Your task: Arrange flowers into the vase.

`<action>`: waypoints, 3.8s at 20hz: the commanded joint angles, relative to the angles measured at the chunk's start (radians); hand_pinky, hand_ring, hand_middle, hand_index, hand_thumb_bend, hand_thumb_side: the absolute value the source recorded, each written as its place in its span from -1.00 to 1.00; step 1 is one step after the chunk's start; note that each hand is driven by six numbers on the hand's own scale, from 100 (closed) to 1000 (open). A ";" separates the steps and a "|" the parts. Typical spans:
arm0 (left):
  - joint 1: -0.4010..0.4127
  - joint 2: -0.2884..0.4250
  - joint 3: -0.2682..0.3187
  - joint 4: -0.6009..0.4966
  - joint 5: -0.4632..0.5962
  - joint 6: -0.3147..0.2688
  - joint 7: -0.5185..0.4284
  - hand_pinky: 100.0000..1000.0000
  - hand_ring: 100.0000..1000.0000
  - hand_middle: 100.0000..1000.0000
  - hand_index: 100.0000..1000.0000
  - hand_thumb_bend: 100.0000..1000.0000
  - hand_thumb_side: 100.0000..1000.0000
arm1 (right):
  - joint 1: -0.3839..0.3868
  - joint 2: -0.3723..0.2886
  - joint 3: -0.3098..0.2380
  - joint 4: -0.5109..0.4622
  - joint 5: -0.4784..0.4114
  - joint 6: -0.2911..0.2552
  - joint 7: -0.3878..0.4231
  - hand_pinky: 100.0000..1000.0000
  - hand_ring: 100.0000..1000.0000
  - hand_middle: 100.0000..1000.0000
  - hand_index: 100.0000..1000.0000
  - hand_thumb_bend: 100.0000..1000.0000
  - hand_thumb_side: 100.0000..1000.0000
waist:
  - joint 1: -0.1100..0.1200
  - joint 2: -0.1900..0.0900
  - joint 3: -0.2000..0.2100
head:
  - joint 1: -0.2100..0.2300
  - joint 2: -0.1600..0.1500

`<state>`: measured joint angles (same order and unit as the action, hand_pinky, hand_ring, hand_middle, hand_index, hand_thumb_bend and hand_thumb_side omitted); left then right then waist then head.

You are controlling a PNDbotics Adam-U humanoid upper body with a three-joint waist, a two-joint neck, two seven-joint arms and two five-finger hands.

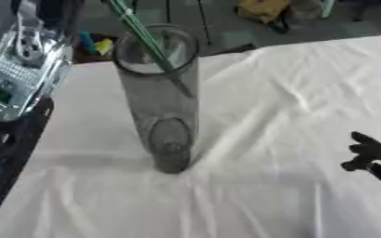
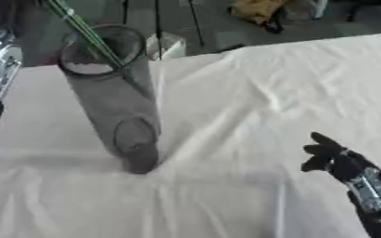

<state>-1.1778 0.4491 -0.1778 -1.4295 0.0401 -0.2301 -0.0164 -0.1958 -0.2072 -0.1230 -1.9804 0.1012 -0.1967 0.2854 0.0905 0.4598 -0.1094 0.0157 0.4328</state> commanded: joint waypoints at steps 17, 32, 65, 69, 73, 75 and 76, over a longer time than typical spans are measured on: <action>0.007 0.058 -0.012 -0.009 -0.279 0.123 -0.245 -0.53 0.04 0.29 0.22 -1.00 0.87 | 0.009 -0.007 -0.008 -0.020 -0.023 0.011 -0.003 0.38 1.00 -0.02 0.52 -1.00 1.00 | -0.022 -0.081 0.016 | -0.007 0.022; 0.015 0.082 -0.011 -0.013 -0.371 0.060 -0.452 0.23 0.60 0.72 0.80 -1.00 1.00 | 0.017 -0.009 -0.008 -0.020 -0.032 0.019 -0.002 0.38 1.00 -0.02 0.52 -1.00 1.00 | -0.021 -0.107 0.029 | -0.011 0.036; 0.024 0.086 -0.018 0.032 -0.481 -0.056 -0.687 0.73 0.89 0.99 1.00 -0.18 1.00 | 0.018 -0.009 -0.004 -0.020 -0.036 0.026 0.005 0.39 1.00 -0.02 0.52 -1.00 1.00 | -0.014 -0.111 0.039 | -0.015 0.041; 0.024 0.088 -0.013 0.026 -0.493 -0.050 -0.681 0.74 0.90 1.00 1.00 -0.01 1.00 | 0.019 -0.008 -0.004 -0.020 -0.035 0.027 0.005 0.39 1.00 -0.02 0.52 -1.00 1.00 | -0.014 -0.111 0.039 | -0.015 0.041; 0.025 0.090 -0.009 0.022 -0.500 -0.046 -0.667 0.81 0.94 1.00 1.00 0.08 1.00 | 0.020 -0.008 -0.004 -0.020 -0.035 0.028 0.005 0.39 1.00 -0.02 0.52 -1.00 1.00 | -0.015 -0.112 0.040 | -0.014 0.041; 0.025 0.090 -0.008 0.019 -0.504 -0.045 -0.658 0.84 0.96 1.00 1.00 0.09 1.00 | 0.020 -0.007 -0.004 -0.020 -0.034 0.028 0.005 0.39 1.00 -0.02 0.52 -1.00 1.00 | -0.015 -0.112 0.041 | -0.014 0.041; 0.026 0.091 -0.008 0.019 -0.505 -0.044 -0.654 0.88 0.98 1.00 1.00 0.12 1.00 | 0.020 -0.007 -0.004 -0.020 -0.034 0.028 0.005 0.39 1.00 -0.02 0.52 -1.00 1.00 | -0.015 -0.112 0.041 | -0.014 0.040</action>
<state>-1.1368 0.5101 -0.1995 -1.3930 -0.4594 -0.2750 -0.6789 -0.1749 -0.2072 -0.1261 -1.9804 0.0681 -0.1710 0.2931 0.0901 0.3855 -0.0691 0.0018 0.4703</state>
